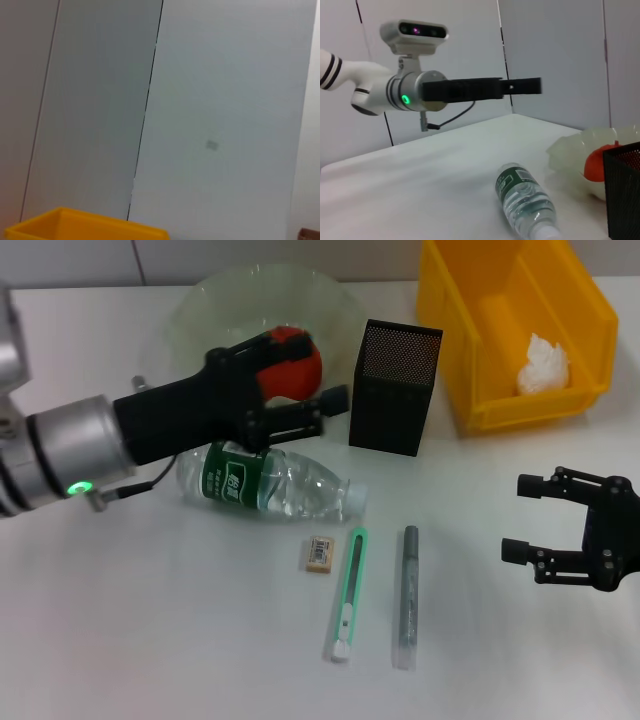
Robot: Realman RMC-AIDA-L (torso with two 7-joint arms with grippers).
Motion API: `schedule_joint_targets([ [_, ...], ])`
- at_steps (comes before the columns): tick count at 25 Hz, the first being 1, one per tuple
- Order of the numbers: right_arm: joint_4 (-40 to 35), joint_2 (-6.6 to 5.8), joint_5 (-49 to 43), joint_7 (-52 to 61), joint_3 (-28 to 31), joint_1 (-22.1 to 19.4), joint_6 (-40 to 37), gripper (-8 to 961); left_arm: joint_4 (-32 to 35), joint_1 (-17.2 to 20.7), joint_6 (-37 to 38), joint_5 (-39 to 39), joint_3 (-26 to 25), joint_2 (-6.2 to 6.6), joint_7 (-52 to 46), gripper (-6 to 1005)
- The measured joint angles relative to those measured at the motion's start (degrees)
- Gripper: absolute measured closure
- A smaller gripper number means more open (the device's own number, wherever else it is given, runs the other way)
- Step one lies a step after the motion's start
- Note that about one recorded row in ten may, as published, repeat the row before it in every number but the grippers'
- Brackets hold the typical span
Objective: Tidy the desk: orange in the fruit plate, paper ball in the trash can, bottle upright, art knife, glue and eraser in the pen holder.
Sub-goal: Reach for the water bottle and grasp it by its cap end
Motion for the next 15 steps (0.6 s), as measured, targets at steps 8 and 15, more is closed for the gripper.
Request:
schedule_joint_targets([
  [8, 0.0, -0.03, 0.3, 0.3, 0.0, 0.0, 0.1, 121, -4.4, -6.8, -7.1, -0.2, 0.3, -0.51, 0.5, 165],
  [15, 0.0, -0.10, 0.4, 0.5, 0.0, 0.1, 0.1, 121, -4.4, -7.0, -7.4, -0.2, 0.4, -0.54, 0.5, 169],
])
